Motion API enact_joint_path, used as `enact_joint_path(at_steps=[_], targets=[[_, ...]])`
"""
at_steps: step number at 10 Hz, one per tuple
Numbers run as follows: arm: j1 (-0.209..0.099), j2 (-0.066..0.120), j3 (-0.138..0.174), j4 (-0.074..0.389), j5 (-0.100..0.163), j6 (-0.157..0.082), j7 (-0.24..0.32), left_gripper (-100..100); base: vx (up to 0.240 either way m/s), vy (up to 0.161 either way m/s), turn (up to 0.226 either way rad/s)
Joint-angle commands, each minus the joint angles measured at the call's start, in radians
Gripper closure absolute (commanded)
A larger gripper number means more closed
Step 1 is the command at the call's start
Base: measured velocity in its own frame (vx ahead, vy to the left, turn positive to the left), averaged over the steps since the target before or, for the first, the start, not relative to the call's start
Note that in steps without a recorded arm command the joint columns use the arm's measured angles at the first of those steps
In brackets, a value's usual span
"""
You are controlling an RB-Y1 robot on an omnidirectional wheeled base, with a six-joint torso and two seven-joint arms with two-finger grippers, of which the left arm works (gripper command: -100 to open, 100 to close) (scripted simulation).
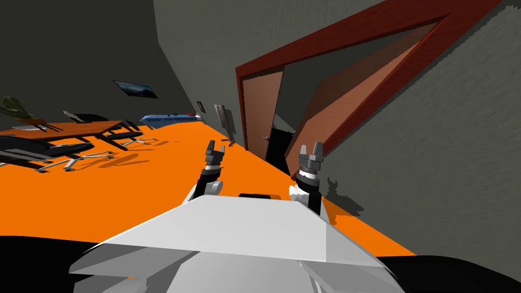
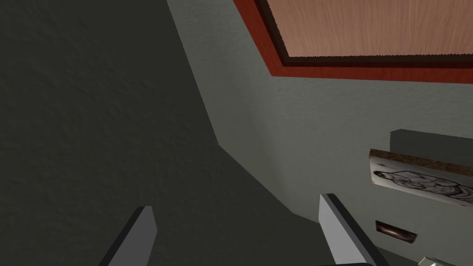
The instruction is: Push the door open
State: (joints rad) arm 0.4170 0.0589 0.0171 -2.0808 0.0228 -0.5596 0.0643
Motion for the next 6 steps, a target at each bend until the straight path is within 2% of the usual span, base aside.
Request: enact_joint_path(at_steps=[1, 6], targets=[[-0.013, 0.004, -0.006, 0.036, 0.0, -0.009, 0.0, -100, 0.103, 0.002, -0.061], [-0.059, 0.017, -0.02, 0.145, 0.0, -0.028, 0.004, -100, 0.086, -0.001, -0.051]])
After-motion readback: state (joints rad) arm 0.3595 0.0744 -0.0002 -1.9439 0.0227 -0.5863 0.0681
